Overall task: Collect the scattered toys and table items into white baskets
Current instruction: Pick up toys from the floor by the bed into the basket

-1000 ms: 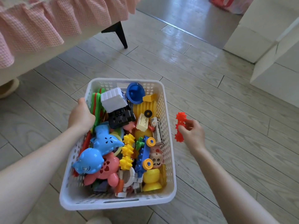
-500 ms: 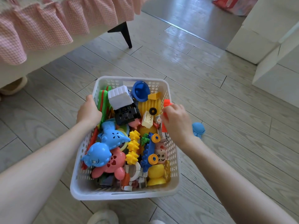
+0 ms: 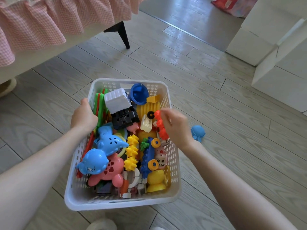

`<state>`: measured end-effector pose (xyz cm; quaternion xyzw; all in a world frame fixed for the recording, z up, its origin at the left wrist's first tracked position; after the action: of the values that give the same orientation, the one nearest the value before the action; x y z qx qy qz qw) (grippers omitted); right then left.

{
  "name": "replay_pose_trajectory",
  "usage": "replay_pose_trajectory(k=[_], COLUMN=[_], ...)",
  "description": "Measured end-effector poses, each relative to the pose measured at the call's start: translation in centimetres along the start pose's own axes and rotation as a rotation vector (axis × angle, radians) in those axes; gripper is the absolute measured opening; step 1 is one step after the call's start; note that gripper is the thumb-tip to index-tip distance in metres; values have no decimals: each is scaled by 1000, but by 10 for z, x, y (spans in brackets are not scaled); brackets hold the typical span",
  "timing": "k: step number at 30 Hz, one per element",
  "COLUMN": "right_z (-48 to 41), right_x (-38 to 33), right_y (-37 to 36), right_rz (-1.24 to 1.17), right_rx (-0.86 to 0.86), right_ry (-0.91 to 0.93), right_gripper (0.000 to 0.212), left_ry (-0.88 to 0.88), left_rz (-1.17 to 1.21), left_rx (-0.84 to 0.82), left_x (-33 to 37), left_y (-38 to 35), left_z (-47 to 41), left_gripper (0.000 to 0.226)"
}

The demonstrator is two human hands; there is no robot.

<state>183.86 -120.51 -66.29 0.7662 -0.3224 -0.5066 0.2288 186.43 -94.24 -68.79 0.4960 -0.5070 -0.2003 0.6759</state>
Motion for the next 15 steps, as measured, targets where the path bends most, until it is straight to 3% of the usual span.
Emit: replay_pose_trajectory(k=[2, 3, 6, 9, 15], right_z=[1, 3, 14, 33, 43], right_x=[24, 40, 92, 120, 129], right_y=[12, 15, 13, 8, 5], right_rz=[-31, 28, 308, 515, 474], right_rx=[245, 274, -4, -245, -220], right_ry=[-200, -302, -560, -693, -728], right_gripper=[18, 20, 36, 53, 48], left_ry=[0, 1, -9, -12, -15], left_rz=[0, 2, 4, -4, -12], left_rx=[0, -1, 7, 12, 11], left_x=[0, 0, 1, -1, -1], left_y=[-1, -1, -1, -2, -3], left_z=[0, 0, 0, 0, -1], left_gripper=[42, 42, 41, 41, 40])
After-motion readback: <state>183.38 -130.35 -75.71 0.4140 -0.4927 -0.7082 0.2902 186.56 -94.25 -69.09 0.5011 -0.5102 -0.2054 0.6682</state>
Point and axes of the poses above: each hand's wrist, its own z-axis away from the middle knuckle, its own y-axis out of the back of the hand, x = y × z, the point moved 2 cm from there along -z, towards the middle knuckle, and after that the axes turned 9 degrees about x, right-handed, at the moved point
